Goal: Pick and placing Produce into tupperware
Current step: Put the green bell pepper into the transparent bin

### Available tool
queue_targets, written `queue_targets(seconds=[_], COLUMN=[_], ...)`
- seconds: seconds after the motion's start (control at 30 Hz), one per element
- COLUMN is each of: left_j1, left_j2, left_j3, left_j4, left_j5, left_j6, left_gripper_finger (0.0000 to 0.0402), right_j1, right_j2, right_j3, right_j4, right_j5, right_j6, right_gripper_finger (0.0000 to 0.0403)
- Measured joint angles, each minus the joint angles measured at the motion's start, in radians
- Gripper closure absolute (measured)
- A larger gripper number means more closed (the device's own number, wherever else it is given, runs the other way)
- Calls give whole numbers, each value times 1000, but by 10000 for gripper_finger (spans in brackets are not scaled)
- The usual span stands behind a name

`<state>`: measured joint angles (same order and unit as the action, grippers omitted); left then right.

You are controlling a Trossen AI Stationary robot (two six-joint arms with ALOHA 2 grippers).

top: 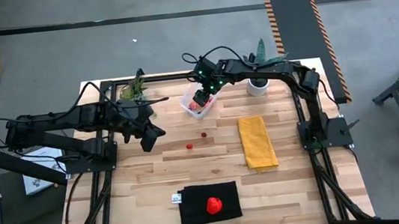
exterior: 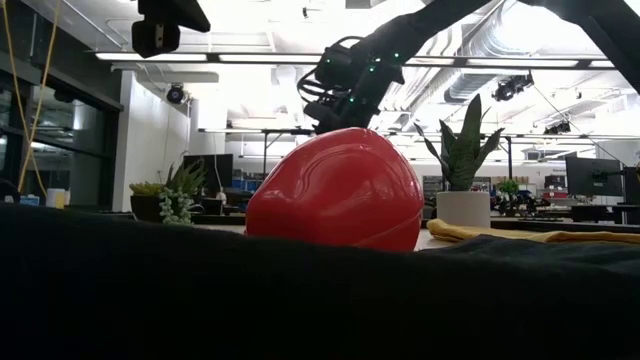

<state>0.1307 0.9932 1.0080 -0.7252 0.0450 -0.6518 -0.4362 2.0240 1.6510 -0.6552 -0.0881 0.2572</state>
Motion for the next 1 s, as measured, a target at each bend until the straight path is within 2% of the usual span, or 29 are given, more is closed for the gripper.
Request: queue_targets(seconds=[1.0], left_j1=[0], left_j2=[0], left_j3=[0], left_j4=[-28], left_j5=[0], left_j6=[23], left_gripper_finger=[401], right_j1=[1], right_j2=[0], right_j3=[0], right_j4=[-20], right_j5=[-32], right_j6=[-37], right_gripper_finger=[178])
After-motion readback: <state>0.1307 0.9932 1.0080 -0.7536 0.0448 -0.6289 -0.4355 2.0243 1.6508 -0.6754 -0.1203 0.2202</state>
